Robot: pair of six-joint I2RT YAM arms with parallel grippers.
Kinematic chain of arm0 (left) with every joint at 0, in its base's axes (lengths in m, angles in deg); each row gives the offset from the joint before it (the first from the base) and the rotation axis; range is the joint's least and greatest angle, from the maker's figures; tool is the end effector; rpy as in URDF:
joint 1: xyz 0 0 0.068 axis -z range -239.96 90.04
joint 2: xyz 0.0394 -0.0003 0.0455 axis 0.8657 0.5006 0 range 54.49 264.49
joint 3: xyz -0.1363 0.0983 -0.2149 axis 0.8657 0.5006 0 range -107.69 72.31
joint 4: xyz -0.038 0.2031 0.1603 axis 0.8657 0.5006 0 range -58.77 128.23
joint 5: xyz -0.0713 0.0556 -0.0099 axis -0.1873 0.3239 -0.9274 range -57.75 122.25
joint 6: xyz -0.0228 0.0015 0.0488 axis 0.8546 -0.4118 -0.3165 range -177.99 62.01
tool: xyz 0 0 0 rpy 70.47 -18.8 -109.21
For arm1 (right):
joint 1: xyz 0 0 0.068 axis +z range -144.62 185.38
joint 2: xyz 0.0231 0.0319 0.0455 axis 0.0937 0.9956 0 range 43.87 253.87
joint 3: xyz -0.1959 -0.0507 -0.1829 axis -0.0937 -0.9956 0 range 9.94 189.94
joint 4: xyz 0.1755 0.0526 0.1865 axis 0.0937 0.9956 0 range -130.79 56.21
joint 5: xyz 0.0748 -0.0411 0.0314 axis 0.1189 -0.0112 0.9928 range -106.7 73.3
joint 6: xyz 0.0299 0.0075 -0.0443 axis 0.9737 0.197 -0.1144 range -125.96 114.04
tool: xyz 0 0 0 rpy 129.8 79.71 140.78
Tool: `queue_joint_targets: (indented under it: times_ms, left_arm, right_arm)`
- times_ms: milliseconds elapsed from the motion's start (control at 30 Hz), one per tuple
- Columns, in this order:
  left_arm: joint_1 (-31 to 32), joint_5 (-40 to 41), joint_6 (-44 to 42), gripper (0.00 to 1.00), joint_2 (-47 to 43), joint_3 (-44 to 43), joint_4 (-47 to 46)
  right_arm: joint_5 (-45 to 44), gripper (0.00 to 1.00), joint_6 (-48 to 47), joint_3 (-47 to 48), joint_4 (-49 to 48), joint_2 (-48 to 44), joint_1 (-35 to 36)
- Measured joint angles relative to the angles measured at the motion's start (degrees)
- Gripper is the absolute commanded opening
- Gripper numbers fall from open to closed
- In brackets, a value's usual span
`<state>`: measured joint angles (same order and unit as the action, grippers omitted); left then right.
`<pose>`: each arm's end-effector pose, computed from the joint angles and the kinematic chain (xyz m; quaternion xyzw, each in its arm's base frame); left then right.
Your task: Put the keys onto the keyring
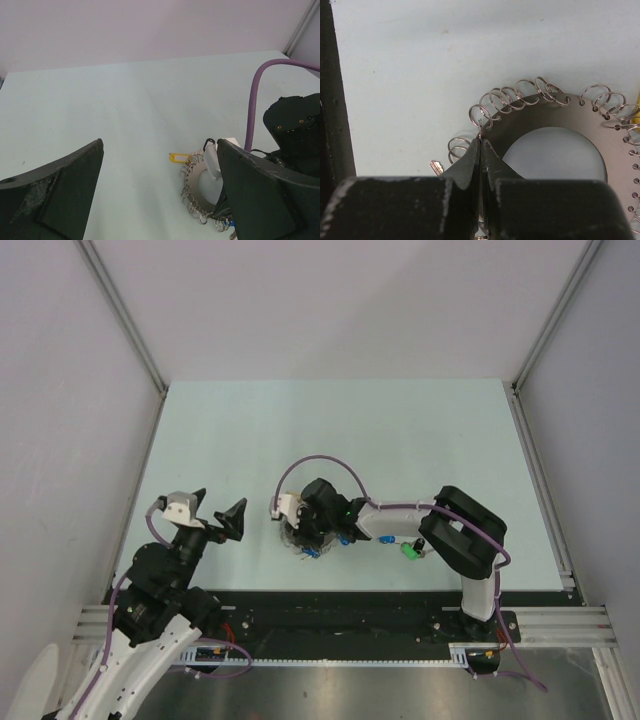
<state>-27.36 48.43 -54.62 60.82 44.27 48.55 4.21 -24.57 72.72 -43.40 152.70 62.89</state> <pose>0.0651 -0.0299 0.2973 0.0699 0.6770 -0.1333 0.7204 0.2021 0.3412 0.1548 -0.6134 0.6670 0.2866 0.3110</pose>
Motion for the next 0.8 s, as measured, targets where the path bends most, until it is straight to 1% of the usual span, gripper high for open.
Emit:
queue_joint_targets:
  times_ms: [200,267,367,467,600,667,800]
  left_arm:
    - [0.0,0.0,-0.3,0.99,0.0,0.0,0.0]
    - [0.0,0.0,-0.4,1.00,0.0,0.0,0.0]
    - [0.0,0.0,-0.4,1.00,0.0,0.0,0.0]
    - [0.0,0.0,-0.4,1.00,0.0,0.0,0.0]
    - [0.0,-0.1,-0.4,1.00,0.0,0.0,0.0]
    - [0.0,-0.5,-0.4,1.00,0.1,0.1,0.0]
    - [0.0,-4.0,-0.9,1.00,0.9,0.2,-0.3]
  right_arm:
    - [0.5,0.00,0.8,-0.1,-0.3,-0.2,0.0]
    - [0.5,0.00,1.0,-0.2,-0.5,-0.9,-1.0]
    - [0.4,0.00,1.0,-0.2,-0.9,-3.4,-5.0]
    - [-0.7,0.00,0.6,-0.2,-1.8,-7.5,-12.1]
    - [-3.1,0.00,-0.4,-0.2,-2.5,-12.8,-19.3]
    - [-3.8,0.00,-0.9,-0.2,-2.5,-14.3,-20.3]
    - [-2.7,0.00,-1.6,-0.2,-1.8,-15.4,-19.5]
